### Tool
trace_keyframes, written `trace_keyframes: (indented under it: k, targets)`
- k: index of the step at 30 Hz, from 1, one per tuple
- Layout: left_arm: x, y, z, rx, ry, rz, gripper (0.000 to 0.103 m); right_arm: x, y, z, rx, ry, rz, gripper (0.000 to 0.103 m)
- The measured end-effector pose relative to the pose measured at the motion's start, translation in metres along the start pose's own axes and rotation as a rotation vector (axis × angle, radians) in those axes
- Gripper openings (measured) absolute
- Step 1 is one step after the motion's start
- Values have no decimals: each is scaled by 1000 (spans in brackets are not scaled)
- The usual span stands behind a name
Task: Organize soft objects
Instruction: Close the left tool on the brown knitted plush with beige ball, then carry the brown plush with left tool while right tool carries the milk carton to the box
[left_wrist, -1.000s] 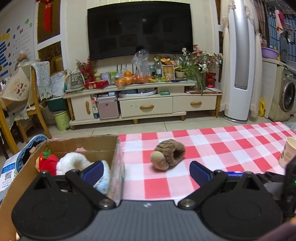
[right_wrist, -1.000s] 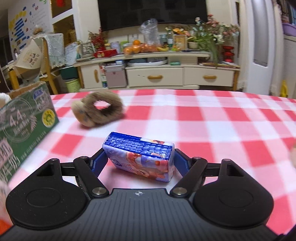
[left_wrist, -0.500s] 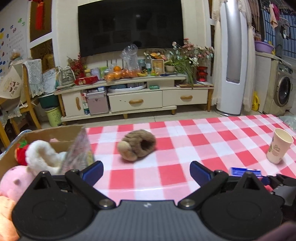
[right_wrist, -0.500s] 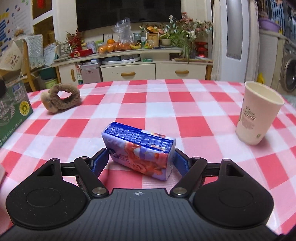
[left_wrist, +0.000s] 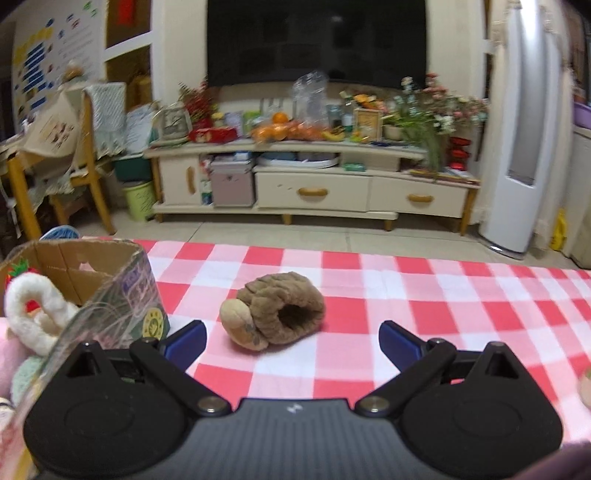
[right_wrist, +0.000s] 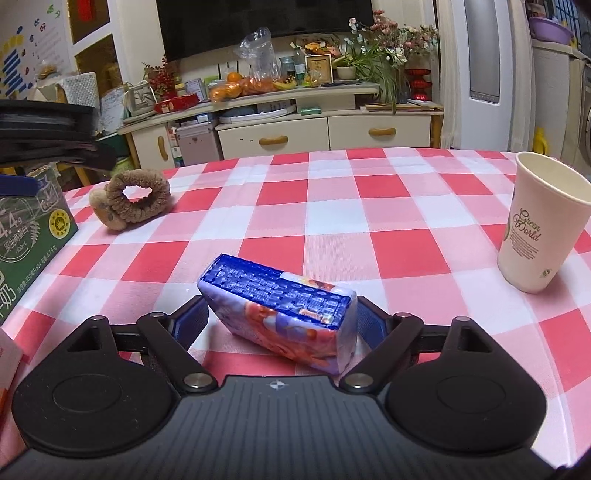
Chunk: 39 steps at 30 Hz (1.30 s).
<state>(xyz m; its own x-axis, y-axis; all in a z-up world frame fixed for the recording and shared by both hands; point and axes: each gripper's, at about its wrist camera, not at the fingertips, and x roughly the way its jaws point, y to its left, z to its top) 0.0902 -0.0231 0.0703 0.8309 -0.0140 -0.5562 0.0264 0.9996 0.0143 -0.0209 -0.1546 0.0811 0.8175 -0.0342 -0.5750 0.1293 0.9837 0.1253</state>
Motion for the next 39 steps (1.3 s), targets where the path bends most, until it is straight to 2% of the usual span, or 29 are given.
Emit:
trace_keyframes:
  k: [9, 16, 20, 24, 26, 33, 36, 39]
  targets:
    - [63, -9, 16, 11, 25, 115, 99, 2, 0, 2, -34, 16, 25, 103]
    - [92, -2, 20, 1, 56, 156, 99, 6, 3, 4, -61, 24, 42, 103]
    - [102, 7, 16, -33, 83, 139, 99, 7, 3, 5, -75, 23, 42, 103]
    - [105, 10, 10, -68, 107, 101, 86, 8, 5, 4, -89, 24, 31, 103]
    - [103, 10, 9, -72, 102, 93, 83, 9, 6, 4, -93, 24, 27, 103]
    - [93, 14, 8, -92, 88, 74, 59, 8, 6, 4, -90, 25, 29, 103]
    - [89, 17, 5, -101, 91, 68, 54, 8, 6, 4, -96, 25, 31, 92]
    - [83, 18, 2, -105, 98, 60, 51, 7, 5, 5, -107, 25, 34, 89]
